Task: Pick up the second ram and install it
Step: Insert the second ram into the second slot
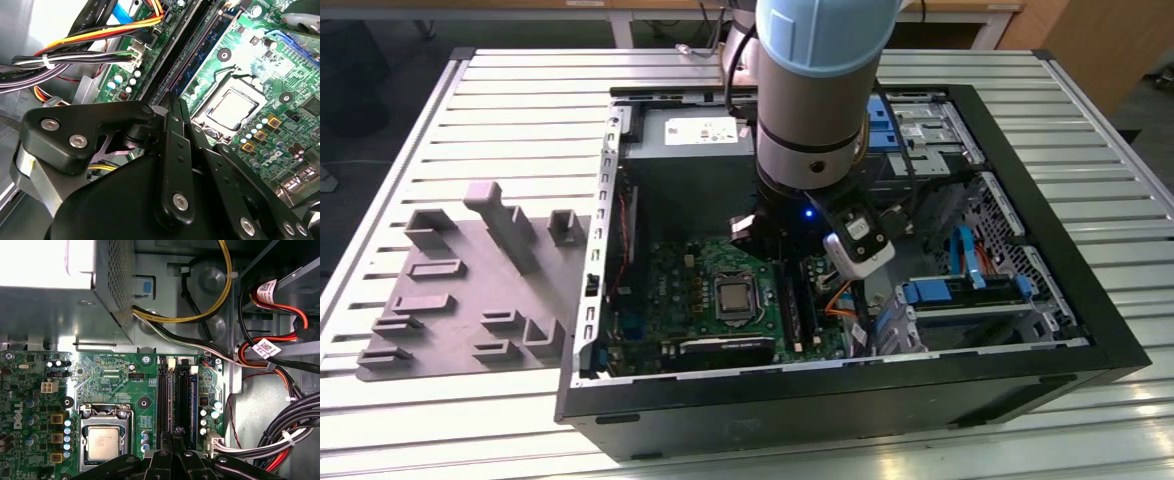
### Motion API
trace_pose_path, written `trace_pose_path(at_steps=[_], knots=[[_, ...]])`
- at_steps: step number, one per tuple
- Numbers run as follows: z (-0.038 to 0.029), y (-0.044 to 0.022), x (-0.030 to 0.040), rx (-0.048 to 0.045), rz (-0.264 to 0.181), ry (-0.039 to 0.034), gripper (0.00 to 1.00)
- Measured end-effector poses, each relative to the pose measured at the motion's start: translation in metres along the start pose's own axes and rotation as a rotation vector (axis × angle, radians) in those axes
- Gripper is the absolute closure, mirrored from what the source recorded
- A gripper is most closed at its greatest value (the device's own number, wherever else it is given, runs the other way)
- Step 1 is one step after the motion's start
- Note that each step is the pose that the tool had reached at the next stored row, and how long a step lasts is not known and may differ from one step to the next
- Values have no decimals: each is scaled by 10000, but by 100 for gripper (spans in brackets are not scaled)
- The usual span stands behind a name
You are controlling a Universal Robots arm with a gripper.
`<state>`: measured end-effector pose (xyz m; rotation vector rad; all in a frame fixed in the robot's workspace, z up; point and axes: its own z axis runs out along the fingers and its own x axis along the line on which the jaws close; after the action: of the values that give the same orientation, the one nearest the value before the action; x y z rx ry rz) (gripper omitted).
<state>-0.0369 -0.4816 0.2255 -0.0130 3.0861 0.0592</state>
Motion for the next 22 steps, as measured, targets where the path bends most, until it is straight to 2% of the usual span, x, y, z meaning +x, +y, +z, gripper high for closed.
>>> trace_pose_path(at_steps=[18,22], knots=[[11,-1,1,1,0,0,89],[-5,2,-1,-5,-1,-4,89]])
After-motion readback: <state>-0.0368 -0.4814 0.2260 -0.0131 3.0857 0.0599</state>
